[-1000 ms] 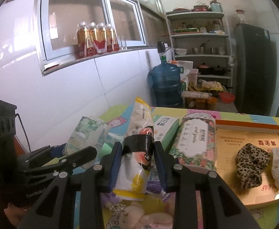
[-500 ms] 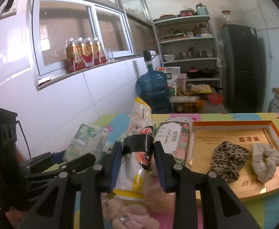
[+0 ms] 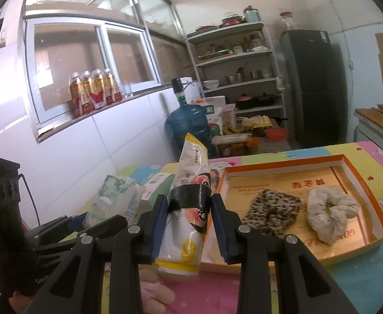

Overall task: Organize soft objects
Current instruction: 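Carry the tissue pack and snack bag into the box beside the scrunchies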

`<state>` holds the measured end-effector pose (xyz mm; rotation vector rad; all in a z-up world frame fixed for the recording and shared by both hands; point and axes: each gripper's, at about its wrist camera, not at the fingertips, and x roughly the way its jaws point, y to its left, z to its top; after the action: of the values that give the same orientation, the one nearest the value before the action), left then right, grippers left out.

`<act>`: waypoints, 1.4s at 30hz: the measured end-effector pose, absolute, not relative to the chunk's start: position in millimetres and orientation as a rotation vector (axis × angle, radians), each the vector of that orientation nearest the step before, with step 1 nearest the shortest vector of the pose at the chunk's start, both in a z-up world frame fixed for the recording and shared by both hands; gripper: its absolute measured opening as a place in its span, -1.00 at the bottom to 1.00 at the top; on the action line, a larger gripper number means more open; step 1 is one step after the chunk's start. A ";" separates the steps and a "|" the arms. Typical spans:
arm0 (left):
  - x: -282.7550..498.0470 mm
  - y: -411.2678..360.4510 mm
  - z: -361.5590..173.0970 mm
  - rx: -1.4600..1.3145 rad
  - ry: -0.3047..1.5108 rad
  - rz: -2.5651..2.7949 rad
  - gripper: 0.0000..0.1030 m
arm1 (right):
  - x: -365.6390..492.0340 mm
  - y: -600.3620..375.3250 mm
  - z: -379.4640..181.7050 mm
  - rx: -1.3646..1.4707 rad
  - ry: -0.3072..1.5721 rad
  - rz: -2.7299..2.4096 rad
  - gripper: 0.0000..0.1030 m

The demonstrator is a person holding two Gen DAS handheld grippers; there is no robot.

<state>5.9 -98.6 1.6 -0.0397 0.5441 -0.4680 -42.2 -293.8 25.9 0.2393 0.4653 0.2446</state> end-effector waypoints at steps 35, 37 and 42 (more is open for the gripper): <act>39.4 -263.5 -26.2 0.037 0.644 -0.543 -0.03 | -42.6 -462.3 -14.2 0.402 0.443 0.067 -0.36; 45.5 -271.3 -29.1 0.036 0.653 -0.548 -0.03 | -39.0 -471.0 -16.6 0.407 0.447 0.057 -0.36; 59.8 -290.1 -40.3 0.029 0.689 -0.556 -0.03 | -30.3 -487.0 -24.7 0.420 0.467 0.040 -0.36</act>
<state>59.8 -290.1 -40.3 0.0288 0.6889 -0.5559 -30.3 -487.0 -24.7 0.4195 0.4669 0.0400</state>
